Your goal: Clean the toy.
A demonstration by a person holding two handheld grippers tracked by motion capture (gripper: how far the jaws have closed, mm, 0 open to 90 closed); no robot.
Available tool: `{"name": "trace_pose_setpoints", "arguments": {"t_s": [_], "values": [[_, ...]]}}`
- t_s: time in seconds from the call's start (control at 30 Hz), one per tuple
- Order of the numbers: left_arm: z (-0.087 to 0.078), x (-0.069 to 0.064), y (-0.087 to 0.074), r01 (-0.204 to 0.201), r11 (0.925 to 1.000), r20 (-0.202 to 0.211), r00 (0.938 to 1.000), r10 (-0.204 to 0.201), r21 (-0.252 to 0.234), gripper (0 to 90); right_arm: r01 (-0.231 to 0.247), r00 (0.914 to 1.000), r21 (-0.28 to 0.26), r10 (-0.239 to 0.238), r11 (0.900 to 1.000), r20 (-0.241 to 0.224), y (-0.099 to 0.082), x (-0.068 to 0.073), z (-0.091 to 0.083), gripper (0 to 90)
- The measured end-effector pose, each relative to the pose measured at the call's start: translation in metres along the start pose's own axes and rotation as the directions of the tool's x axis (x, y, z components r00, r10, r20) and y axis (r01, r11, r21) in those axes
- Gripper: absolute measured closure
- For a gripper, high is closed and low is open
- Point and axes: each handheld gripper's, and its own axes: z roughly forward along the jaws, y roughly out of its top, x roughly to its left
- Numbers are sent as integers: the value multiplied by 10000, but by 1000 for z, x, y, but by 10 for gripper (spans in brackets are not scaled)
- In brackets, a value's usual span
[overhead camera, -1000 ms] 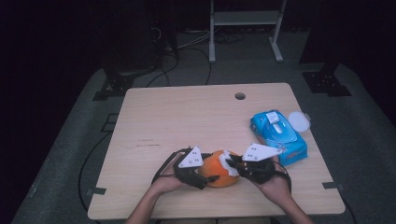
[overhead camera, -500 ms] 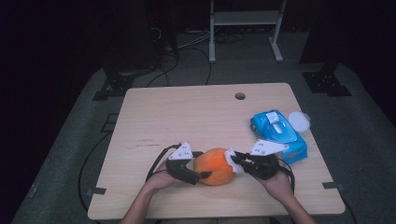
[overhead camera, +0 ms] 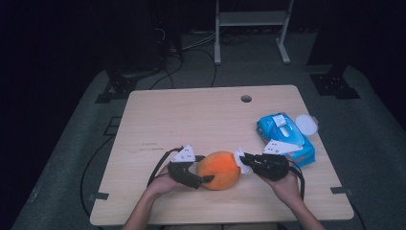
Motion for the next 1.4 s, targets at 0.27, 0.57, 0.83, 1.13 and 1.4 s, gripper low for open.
{"name": "trace_pose_setpoints", "arguments": {"t_s": [0.27,0.57,0.83,1.13,1.4], "values": [[5,-11,8,-472,9988,-172,9987,474,131,199,6,9997,121,-9,9999,242,1,1,-2,798],[7,-18,14,-772,9969,-251,9967,776,156,208,1231,9902,267,-1246,9920,636,6,16,-3,797],[15,-33,26,-1342,9904,-571,9891,1359,321,194,1129,9936,92,-1129,9936,-14,7,23,-2,798],[14,-26,22,-782,9969,-521,9956,777,-85,215,861,9932,535,-900,9948,743,3,6,-6,797],[11,-24,21,-766,9965,37,9970,768,-342,152,1541,9874,493,-1556,9868,291,10,29,2,798]]}}
